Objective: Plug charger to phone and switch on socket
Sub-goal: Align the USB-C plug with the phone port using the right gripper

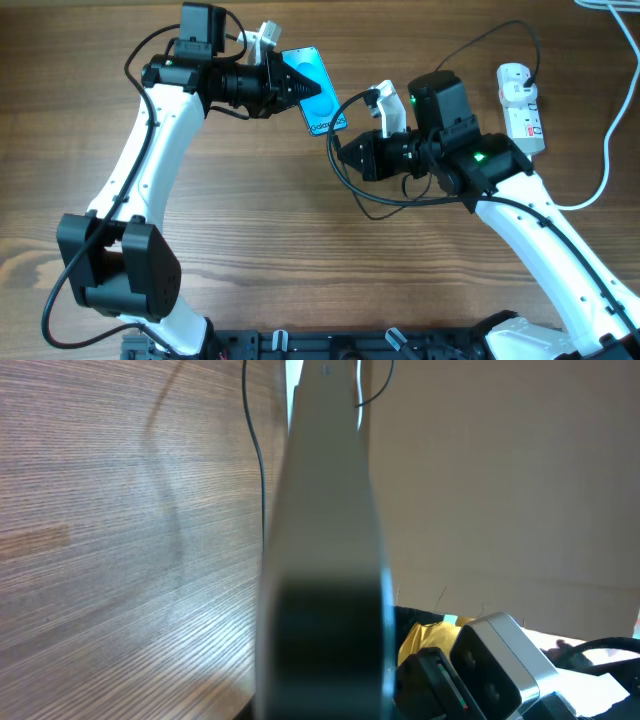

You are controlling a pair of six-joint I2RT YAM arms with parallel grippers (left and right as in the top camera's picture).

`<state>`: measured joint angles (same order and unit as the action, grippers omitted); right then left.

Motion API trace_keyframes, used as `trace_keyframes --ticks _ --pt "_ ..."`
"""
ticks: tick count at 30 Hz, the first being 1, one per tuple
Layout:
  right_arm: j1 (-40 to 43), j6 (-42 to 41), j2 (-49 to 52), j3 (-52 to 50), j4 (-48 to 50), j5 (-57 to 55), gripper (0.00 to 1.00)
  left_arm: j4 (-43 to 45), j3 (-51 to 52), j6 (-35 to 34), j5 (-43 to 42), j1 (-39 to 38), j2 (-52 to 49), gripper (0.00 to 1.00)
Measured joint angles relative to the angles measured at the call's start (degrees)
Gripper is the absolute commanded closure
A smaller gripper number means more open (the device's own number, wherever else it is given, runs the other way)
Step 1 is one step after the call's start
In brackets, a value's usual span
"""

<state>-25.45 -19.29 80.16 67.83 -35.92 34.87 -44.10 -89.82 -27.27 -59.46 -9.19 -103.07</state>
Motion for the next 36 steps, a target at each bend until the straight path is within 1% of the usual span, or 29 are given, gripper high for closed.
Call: trace_keyframes --ticks 36 --pt "0.0 -2.64 0.04 0.0 1.33 1.09 0.96 -0.44 0.0 0.0 0.0 0.0 0.0 0.96"
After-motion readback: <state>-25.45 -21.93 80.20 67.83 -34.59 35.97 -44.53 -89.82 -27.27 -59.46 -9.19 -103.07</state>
